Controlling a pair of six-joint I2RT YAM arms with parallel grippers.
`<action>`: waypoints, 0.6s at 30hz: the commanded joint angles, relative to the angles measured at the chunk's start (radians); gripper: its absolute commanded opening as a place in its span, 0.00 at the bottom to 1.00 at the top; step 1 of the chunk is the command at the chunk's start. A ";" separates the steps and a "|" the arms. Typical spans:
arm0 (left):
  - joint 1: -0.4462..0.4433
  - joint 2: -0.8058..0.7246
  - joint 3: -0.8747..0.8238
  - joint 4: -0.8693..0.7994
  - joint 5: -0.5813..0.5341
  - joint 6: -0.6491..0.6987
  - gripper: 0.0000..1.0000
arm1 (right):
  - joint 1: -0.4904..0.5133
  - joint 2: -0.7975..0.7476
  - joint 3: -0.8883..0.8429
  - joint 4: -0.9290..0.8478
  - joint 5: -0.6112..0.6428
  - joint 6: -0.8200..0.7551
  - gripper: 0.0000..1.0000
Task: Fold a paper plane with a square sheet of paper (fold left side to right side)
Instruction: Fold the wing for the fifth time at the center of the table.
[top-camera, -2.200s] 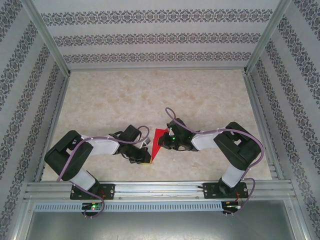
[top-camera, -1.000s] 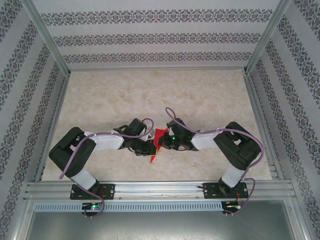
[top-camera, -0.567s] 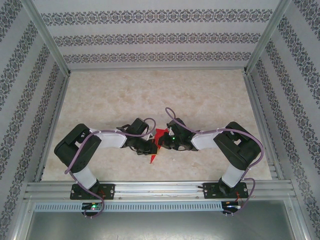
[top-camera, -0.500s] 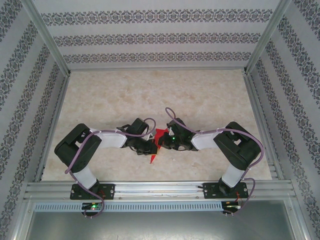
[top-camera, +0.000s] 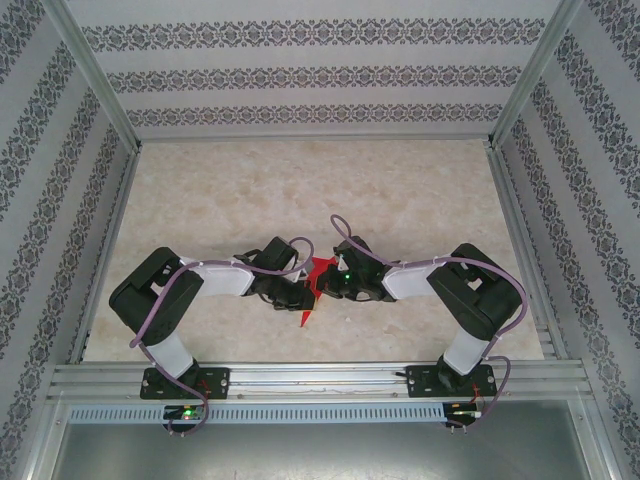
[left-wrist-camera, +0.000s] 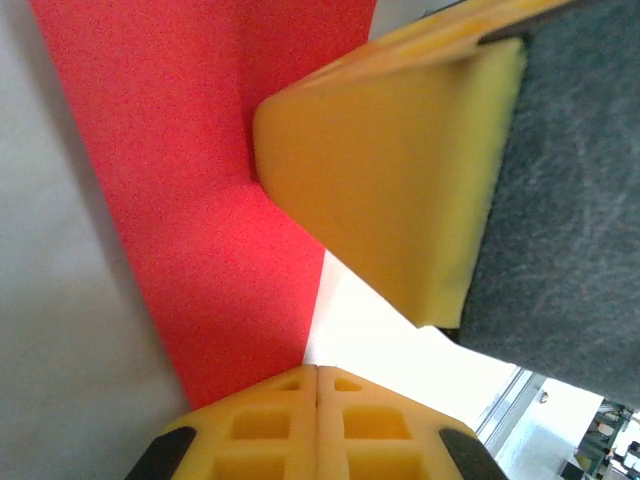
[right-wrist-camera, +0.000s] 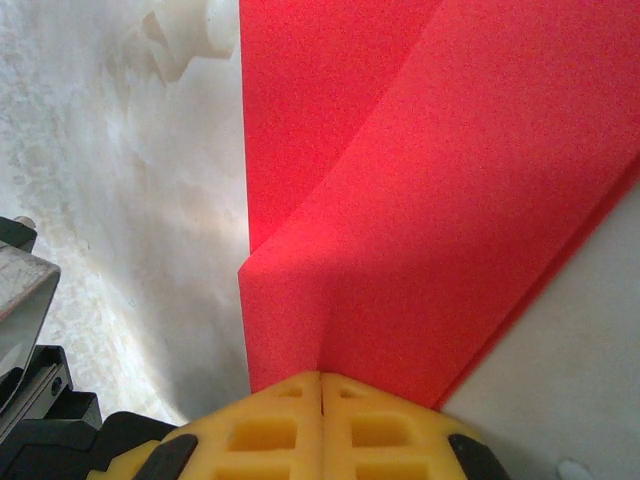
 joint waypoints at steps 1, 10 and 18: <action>-0.017 -0.022 -0.017 -0.116 0.005 0.053 0.00 | 0.002 0.136 -0.042 -0.149 0.142 -0.037 0.00; -0.026 -0.065 -0.052 -0.149 0.029 0.076 0.00 | 0.002 0.141 -0.042 -0.149 0.140 -0.037 0.00; -0.034 -0.115 -0.117 -0.136 0.023 0.051 0.00 | 0.001 0.142 -0.042 -0.149 0.140 -0.033 0.00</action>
